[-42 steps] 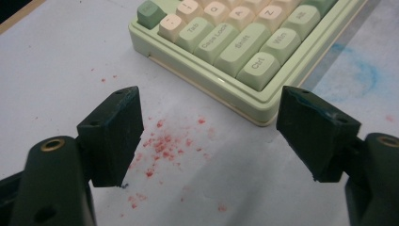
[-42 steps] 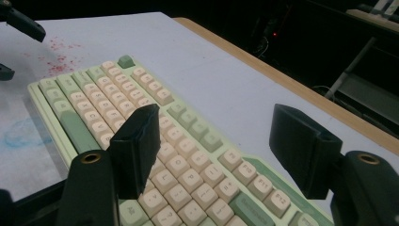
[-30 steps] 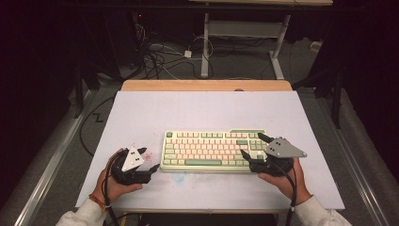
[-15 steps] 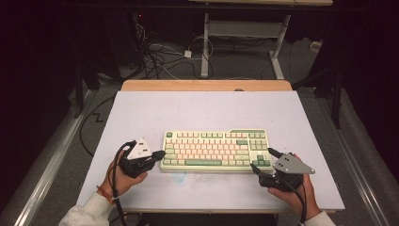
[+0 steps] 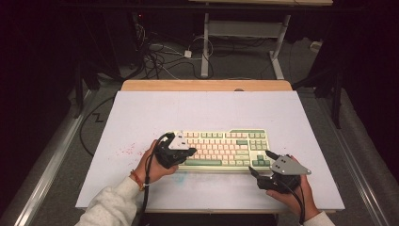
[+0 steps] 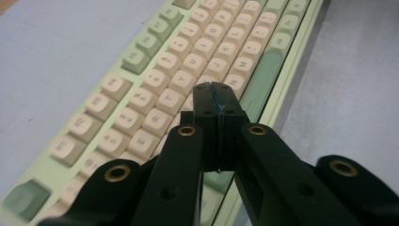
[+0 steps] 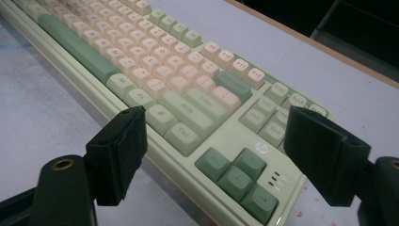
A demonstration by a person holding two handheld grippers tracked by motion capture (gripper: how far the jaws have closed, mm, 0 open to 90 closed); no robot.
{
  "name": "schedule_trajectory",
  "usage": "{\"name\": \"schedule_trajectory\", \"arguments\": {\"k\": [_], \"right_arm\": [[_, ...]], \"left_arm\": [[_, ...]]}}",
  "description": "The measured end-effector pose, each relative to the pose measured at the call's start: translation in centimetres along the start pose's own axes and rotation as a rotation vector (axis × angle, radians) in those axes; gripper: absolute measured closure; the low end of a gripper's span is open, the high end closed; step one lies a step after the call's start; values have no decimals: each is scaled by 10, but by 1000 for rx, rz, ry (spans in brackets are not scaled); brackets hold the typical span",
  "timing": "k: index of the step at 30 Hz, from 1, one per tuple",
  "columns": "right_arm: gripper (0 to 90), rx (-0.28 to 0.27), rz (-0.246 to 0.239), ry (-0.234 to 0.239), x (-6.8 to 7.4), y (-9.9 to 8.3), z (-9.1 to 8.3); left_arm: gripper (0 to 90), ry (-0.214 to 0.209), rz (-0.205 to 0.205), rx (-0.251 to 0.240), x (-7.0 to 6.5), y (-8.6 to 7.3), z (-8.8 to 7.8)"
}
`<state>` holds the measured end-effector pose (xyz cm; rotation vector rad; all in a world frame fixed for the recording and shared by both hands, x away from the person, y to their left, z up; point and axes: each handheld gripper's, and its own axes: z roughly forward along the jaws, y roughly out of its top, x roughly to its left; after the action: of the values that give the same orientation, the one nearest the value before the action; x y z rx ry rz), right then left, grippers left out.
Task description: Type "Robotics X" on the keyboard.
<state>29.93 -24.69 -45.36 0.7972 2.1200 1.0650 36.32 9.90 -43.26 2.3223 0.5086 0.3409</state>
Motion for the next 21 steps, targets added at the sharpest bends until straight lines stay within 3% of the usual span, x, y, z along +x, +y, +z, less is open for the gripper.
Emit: {"name": "schedule_trajectory", "arguments": {"k": [8, 21], "right_arm": [[220, 7, -1, 4, 0, -1, 1], [220, 21, -9, 8, -1, -3, 3]], "left_arm": [[879, -33, 41, 47, -6, 16, 28], [879, -7, 60, 112, -6, 18, 43]]}}
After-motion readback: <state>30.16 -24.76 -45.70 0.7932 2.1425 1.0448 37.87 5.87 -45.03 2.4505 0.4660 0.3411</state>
